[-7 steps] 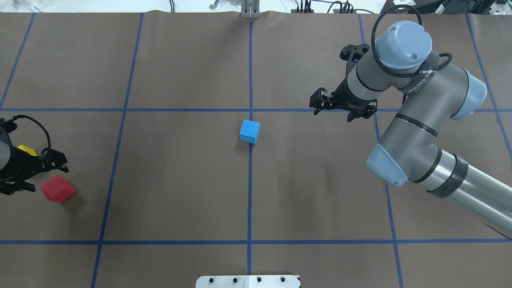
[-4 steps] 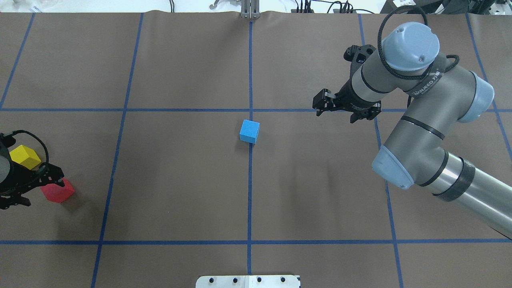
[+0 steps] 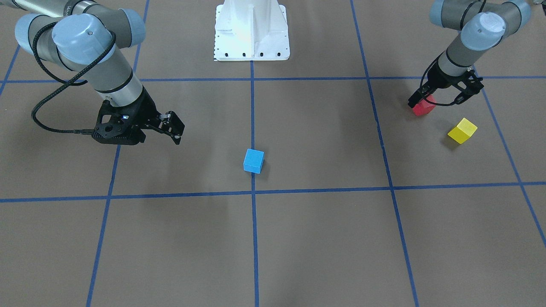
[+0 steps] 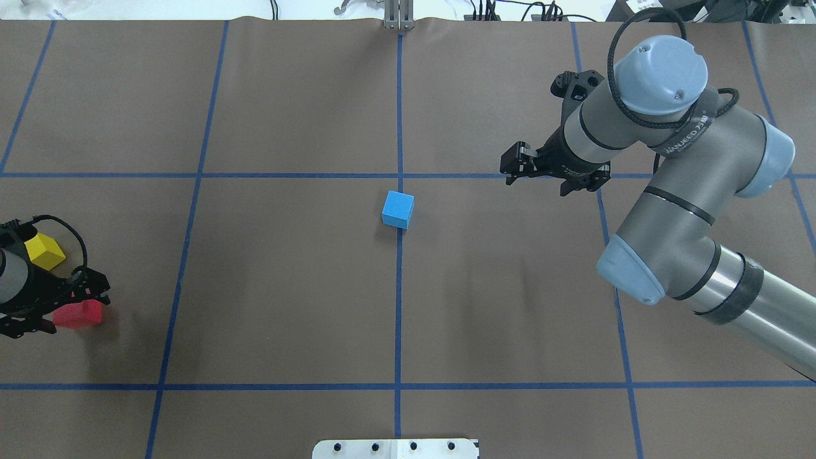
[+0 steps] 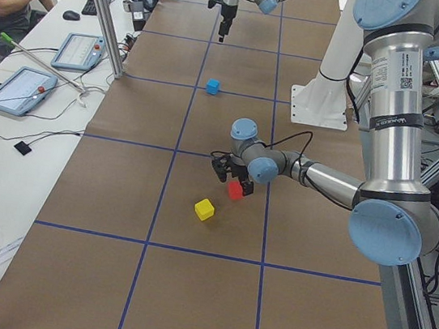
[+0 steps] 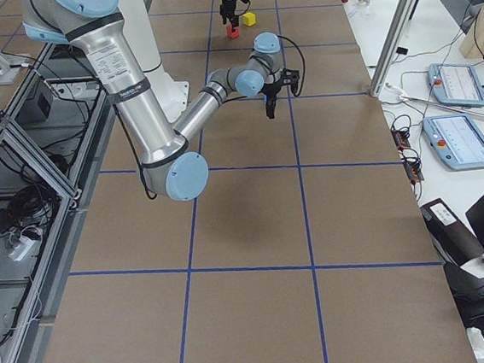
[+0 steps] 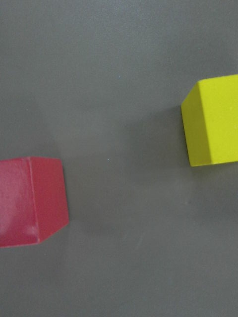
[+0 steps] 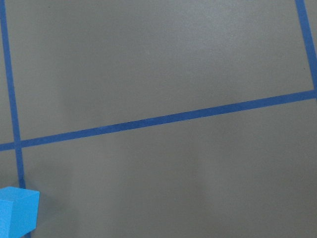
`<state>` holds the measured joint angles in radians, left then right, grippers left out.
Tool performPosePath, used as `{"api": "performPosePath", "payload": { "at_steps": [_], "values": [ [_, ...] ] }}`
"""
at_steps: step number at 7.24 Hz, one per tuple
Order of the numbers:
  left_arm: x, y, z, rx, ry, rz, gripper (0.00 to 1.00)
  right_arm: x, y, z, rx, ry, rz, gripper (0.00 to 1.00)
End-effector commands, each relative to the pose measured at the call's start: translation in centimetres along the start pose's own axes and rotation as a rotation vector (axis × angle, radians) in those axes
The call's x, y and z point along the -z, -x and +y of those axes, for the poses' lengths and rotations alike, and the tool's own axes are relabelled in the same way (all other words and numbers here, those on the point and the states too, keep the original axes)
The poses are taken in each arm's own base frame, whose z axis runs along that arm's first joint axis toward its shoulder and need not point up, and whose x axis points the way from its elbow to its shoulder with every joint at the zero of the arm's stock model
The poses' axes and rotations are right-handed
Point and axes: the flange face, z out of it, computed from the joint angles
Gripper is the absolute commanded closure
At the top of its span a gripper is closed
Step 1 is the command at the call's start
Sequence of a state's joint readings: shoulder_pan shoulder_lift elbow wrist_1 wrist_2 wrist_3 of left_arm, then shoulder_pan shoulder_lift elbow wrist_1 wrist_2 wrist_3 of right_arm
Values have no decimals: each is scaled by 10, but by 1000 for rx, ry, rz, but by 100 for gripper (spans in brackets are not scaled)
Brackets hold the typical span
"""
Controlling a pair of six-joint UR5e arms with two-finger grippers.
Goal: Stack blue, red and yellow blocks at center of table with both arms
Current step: 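Lower the left gripper onto the red cube and close it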
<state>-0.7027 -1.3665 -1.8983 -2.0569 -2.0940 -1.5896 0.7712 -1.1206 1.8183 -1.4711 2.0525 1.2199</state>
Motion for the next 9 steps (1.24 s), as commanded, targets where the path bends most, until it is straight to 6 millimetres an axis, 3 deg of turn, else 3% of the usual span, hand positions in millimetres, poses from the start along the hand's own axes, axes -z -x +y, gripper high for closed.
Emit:
{"api": "performPosePath", "payload": {
  "at_steps": [1, 5, 6, 7, 8, 9],
  "values": [
    [-1, -3, -1, -7, -2, 2, 3, 2, -6, 3, -1, -2, 0, 0],
    [-5, 11, -6, -68, -8, -10, 10, 0, -11, 3, -6, 1, 8, 0],
    [-5, 13, -7, -81, -8, -13, 48, -1, -12, 3, -6, 1, 9, 0],
    [-1, 9, -4, -89, -7, -2, 99, 0, -11, 4, -6, 1, 8, 0],
    [1, -2, -2, -101, -2, 13, 100, -1, -12, 3, -6, 0, 10, 0],
    [20, -38, 11, -136, 4, 77, 100, 1, -12, 2, -7, -1, 8, 0]
  ]
}}
